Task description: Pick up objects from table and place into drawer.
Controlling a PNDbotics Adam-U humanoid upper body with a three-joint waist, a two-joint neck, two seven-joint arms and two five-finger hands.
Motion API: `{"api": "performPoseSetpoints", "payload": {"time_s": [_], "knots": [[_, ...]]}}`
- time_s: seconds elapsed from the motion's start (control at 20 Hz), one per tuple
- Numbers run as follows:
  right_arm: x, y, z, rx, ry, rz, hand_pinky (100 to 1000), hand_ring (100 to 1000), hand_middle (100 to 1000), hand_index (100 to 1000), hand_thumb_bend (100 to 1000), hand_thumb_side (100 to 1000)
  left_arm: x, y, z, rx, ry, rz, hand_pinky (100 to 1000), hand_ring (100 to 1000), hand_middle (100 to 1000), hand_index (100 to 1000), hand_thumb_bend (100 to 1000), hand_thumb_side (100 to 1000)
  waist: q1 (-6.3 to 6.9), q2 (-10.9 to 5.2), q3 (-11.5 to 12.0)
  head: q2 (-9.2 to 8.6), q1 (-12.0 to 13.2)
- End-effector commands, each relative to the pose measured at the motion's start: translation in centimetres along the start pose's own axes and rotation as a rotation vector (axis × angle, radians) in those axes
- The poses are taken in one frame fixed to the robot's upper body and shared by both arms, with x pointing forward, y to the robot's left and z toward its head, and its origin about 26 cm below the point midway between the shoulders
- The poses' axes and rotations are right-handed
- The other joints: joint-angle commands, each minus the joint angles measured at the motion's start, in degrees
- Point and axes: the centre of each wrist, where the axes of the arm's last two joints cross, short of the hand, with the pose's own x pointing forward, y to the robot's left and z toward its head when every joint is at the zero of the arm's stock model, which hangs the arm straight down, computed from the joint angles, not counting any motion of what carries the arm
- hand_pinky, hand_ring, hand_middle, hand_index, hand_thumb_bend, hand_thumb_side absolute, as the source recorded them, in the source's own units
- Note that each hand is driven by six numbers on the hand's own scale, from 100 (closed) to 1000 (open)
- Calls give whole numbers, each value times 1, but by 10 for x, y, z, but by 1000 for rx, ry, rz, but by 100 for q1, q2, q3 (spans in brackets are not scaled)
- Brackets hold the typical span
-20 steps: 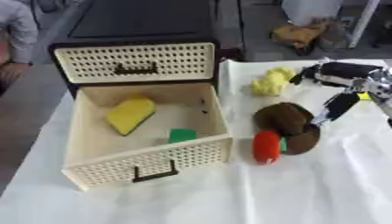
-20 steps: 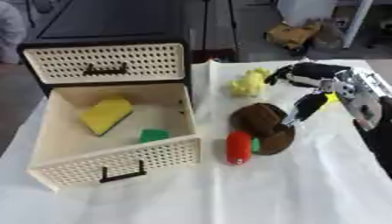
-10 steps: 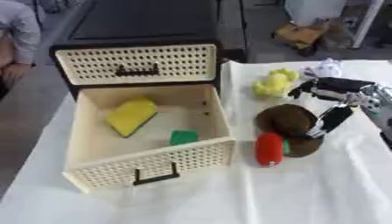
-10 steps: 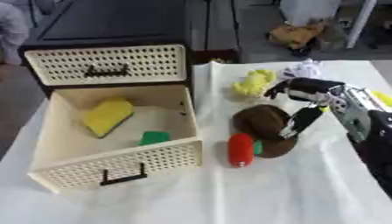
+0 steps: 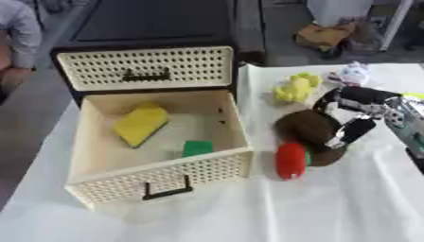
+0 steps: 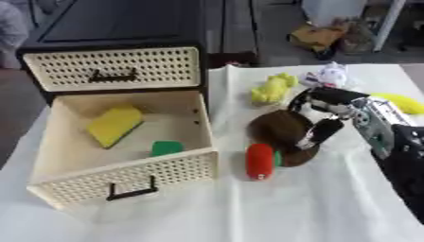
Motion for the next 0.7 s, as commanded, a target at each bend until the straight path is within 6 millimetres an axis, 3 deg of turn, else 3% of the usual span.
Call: {"api": "performPoseSetpoints", "payload": {"time_s": [0.05,0.55,0.65,0.7], "knots": [[-3,-10,4,-30,11,16,675,812,630,781,898,580,5,-1,-7,-11,-30,-7,334,521,506,803,126,962,-12,-78,10,-46,13],[0,-11,4,-98,8,-8,642,777,578,723,844,593,5,-2,-7,-7,-19,-13,330,520,505,802,123,965,-37,-79,17,-72,19],[0,-11,3,-115,12,-16,634,770,568,710,796,580,4,-2,-6,-9,-14,-13,327,519,504,802,122,967,-42,-79,21,-90,16],[0,-11,3,-122,14,-20,630,767,565,706,693,577,4,-3,-6,-10,-11,-14,325,518,503,801,122,968,-41,-80,24,-99,15]]}}
